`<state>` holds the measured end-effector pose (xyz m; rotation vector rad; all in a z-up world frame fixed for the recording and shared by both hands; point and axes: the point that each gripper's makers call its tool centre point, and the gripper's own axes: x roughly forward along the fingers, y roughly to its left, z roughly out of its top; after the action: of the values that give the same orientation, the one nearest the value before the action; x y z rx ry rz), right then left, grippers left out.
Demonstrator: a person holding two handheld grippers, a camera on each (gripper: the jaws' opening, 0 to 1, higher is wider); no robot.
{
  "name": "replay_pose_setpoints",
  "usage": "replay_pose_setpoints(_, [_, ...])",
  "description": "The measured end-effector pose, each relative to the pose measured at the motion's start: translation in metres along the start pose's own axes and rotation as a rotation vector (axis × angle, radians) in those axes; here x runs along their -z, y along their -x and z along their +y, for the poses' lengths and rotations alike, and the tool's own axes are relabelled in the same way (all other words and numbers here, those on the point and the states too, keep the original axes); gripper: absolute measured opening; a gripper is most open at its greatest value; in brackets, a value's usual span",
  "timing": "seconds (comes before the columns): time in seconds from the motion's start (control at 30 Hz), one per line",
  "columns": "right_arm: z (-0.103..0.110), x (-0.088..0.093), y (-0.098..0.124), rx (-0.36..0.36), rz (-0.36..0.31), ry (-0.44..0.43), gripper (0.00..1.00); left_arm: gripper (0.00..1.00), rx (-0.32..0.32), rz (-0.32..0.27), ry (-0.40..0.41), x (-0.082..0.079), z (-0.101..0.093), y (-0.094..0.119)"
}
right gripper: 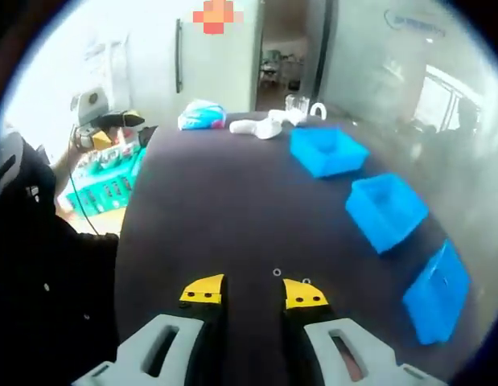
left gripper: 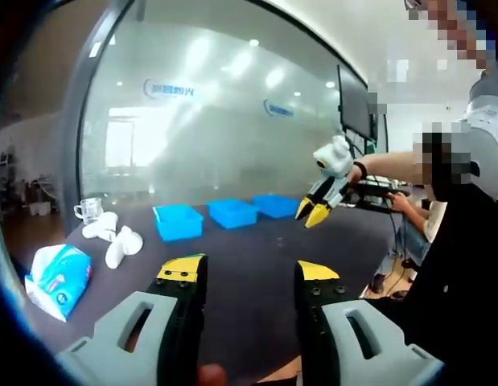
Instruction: Sort the screws, nuts, and washers into the corresponding bins
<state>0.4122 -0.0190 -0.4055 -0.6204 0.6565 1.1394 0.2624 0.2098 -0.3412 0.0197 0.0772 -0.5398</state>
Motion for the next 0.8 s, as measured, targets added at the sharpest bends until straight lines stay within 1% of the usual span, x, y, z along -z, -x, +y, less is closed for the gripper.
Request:
replay_pose_setpoints(0.17, [0.001, 0.004, -0.010, -0.029, 0.071, 0.043, 0.22, 0.43, 0.007, 0.004, -0.005, 0.002, -0.002, 0.001])
replay_pose_setpoints(0.3, [0.001, 0.004, -0.017, -0.051, 0.109, 0.058, 0.22, 0.43, -0.005, -0.001, 0.000, 0.003, 0.001, 0.003])
replay_pose_setpoints(0.33, [0.000, 0.005, -0.019, -0.061, 0.130, 0.066, 0.22, 0.43, -0.006, 0.000, -0.002, 0.003, 0.002, 0.004])
replay_pose_setpoints(0.43, [-0.006, 0.006, -0.024, -0.064, 0.168, 0.095, 0.22, 0.43, -0.011, 0.000, 0.000, 0.004, 0.003, 0.005])
replay_pose_setpoints(0.53, [-0.011, 0.003, -0.028, -0.071, 0.190, 0.108, 0.22, 0.43, -0.012, -0.003, 0.000, 0.003, 0.003, 0.006])
replay_pose_setpoints(0.67, [-0.012, 0.002, -0.032, -0.086, 0.229, 0.132, 0.21, 0.43, -0.016, -0.001, 0.004, 0.004, 0.004, 0.006])
replay_pose_setpoints(0.7, [-0.012, 0.003, -0.033, -0.094, 0.250, 0.156, 0.21, 0.43, -0.017, 0.000, 0.003, 0.005, 0.004, 0.006])
replay_pose_setpoints(0.8, [-0.012, 0.007, -0.036, -0.103, 0.296, 0.181, 0.21, 0.43, -0.017, 0.004, 0.003, 0.005, 0.005, 0.006])
